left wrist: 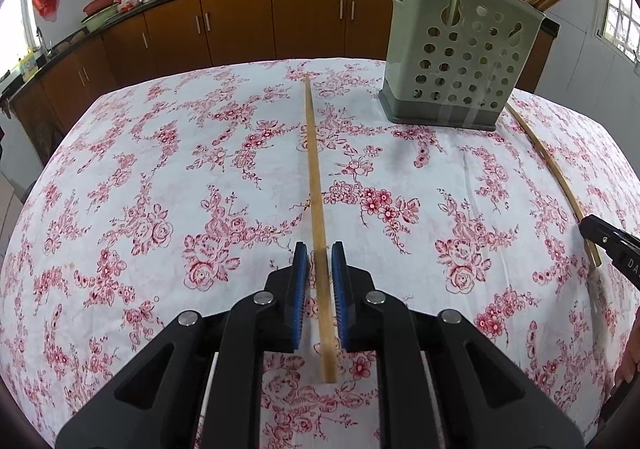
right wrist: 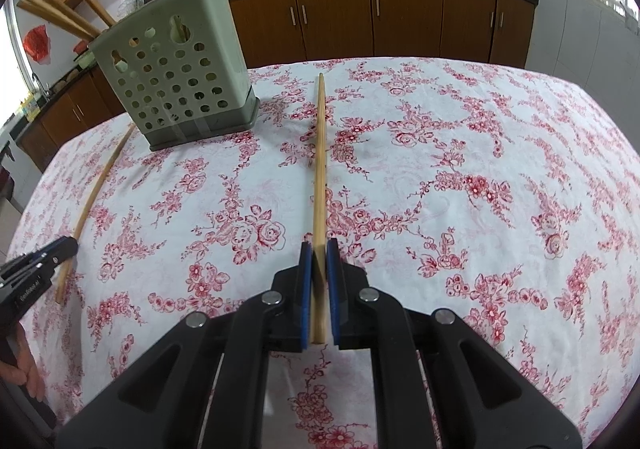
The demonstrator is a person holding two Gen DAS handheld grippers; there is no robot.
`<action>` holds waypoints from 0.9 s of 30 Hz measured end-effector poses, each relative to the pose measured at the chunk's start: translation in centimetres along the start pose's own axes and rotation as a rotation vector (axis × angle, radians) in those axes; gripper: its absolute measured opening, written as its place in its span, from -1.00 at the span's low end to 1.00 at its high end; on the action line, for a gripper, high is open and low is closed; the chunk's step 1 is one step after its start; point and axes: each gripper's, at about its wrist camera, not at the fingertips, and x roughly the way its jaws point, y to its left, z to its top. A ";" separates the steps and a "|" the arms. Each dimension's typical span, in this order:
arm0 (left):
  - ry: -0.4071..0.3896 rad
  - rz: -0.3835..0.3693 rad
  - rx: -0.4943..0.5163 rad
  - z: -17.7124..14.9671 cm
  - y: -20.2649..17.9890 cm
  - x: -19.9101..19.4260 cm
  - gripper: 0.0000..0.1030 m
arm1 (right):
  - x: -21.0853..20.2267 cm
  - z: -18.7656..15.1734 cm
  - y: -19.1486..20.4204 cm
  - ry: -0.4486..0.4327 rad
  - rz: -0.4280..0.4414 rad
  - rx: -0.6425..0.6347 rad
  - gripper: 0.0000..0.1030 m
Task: Organize utensils
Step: 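Lift the right tool's chopstick upright while the left tool raises its chopstick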
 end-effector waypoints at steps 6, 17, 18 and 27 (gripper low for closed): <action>0.026 -0.012 0.000 -0.2 0.4 -0.8 -0.86 | -1.7 -0.2 -0.3 -0.031 0.009 -0.003 -0.84; -0.150 -0.089 -0.057 3.3 2.4 -8.2 -0.86 | -10.8 4.0 -0.6 -0.309 0.013 -0.025 -0.85; -0.176 -0.099 -0.067 3.9 2.6 -9.1 -0.86 | -11.3 4.5 -0.5 -0.329 0.017 -0.024 -0.85; -0.312 -0.142 -0.106 7.0 2.7 -13.3 -0.86 | -14.7 6.7 -0.5 -0.445 0.044 -0.007 -0.85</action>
